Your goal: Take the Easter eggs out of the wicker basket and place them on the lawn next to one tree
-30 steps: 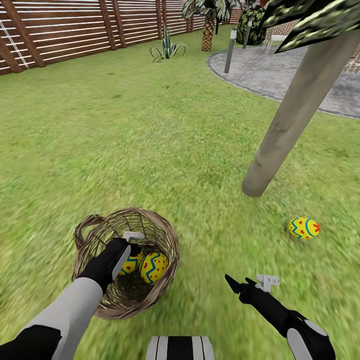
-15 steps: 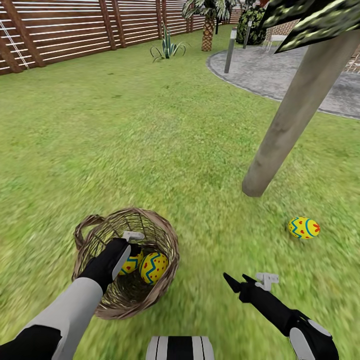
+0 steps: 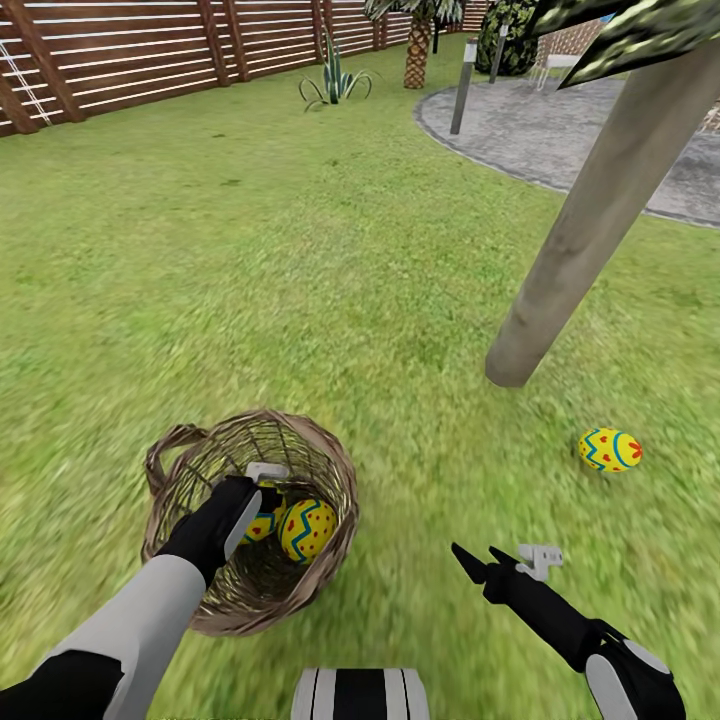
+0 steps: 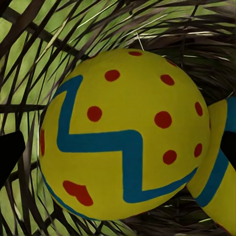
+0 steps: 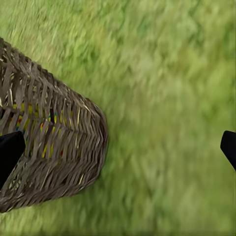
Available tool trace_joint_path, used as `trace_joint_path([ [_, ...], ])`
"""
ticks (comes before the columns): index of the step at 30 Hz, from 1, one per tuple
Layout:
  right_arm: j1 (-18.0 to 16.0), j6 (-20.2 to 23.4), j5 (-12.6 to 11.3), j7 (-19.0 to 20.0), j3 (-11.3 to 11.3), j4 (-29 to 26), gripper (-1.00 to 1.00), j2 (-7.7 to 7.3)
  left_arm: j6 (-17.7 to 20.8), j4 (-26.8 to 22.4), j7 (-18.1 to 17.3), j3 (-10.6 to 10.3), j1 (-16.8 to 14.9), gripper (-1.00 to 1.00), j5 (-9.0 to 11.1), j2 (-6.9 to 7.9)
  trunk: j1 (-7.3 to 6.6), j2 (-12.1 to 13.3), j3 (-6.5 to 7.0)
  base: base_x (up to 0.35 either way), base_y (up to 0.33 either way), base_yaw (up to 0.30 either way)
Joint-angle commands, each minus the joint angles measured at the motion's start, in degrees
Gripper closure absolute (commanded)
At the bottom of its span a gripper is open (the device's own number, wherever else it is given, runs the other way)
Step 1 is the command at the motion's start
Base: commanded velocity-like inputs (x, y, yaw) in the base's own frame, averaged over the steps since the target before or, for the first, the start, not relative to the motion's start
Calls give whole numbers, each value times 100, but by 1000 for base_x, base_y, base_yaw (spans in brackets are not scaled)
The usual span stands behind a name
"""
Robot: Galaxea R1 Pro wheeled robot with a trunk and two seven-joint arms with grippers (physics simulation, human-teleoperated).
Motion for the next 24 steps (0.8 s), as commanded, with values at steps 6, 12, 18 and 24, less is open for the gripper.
trace_joint_path([
  [6,-2,48,-44,11,-7,-4,-100,3,17,-6,45,-22,-2,-100,56,3,7,-6,-70,0,0,0],
  [12,-2,62,-37,11,-5,4,-100,3,15,-6,63,-22,-2,-100,56,3,14,-10,-137,0,0,0],
  [18,-2,72,-35,11,-8,5,-100,3,15,-6,70,-22,-2,-100,56,3,14,-10,-137,0,0,0],
  [24,-2,74,-35,11,-8,5,-100,3,15,-6,68,-22,-2,-100,56,3,25,-15,-225,0,0,0],
])
